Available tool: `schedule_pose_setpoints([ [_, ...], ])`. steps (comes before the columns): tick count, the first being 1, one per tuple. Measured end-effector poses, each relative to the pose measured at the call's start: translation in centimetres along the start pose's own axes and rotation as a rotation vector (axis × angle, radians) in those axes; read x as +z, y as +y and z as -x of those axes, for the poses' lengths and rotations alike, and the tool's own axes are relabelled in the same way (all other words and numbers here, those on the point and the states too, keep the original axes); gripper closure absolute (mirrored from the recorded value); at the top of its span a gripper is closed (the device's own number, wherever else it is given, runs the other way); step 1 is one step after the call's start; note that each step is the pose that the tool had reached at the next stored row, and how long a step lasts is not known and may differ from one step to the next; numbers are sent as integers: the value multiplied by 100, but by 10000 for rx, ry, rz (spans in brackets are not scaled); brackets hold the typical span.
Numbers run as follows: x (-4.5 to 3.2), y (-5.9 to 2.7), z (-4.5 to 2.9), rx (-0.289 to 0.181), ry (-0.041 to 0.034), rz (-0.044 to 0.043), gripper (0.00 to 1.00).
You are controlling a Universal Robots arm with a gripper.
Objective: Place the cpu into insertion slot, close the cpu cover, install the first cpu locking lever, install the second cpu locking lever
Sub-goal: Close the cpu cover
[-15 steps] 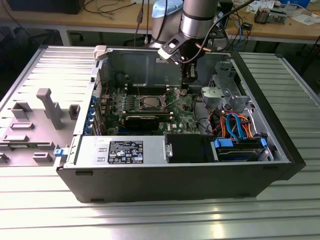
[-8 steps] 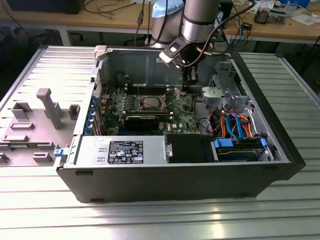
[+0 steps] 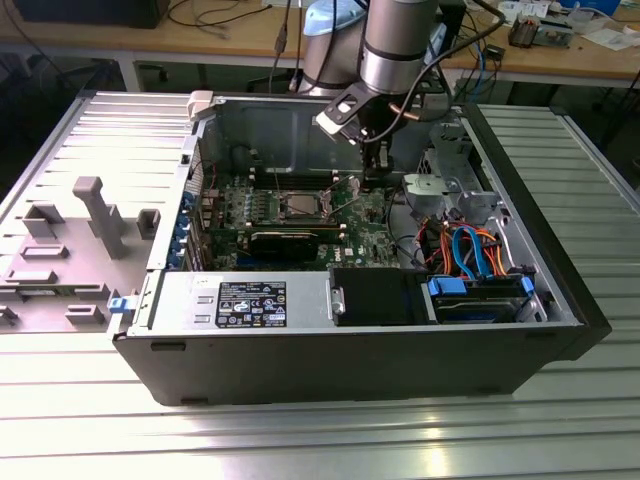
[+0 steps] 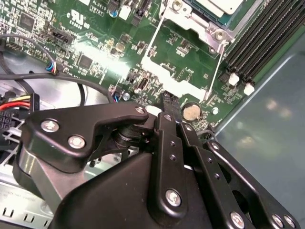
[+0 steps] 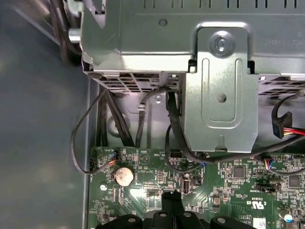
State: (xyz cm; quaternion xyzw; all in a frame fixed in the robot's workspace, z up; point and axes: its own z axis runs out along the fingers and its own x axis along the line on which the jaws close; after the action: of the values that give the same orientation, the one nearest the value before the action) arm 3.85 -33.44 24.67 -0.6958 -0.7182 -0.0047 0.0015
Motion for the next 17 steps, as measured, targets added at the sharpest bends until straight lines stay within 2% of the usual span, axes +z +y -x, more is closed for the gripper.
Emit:
schedule_pose_setpoints([
  [2, 3, -35, -1, 1, 1, 0, 89],
  [6, 4, -39, -1, 2, 1, 0, 89],
  [17, 3, -276, -8, 0, 4, 1, 89],
])
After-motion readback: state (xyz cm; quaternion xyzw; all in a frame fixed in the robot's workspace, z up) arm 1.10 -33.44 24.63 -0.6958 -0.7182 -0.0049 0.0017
